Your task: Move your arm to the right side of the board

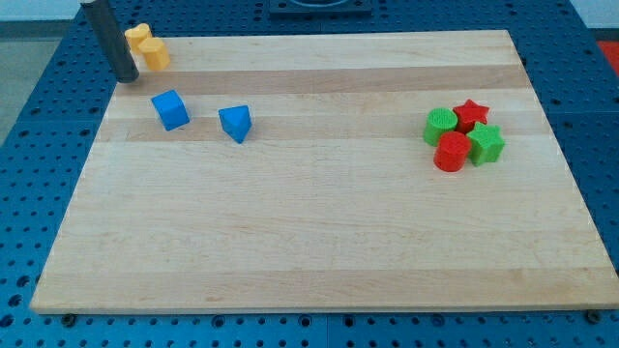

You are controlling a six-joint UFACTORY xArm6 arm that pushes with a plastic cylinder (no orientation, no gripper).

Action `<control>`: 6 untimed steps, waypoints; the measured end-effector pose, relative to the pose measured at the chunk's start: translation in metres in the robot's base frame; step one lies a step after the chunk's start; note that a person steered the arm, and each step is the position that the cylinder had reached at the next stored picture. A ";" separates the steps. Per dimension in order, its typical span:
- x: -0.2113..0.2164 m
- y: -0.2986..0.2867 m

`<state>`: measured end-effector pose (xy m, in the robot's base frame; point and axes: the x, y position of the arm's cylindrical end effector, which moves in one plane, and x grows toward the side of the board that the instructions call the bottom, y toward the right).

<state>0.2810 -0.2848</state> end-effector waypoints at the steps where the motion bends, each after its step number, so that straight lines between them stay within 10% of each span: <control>1: 0.000 0.035; 6: 0.059 0.606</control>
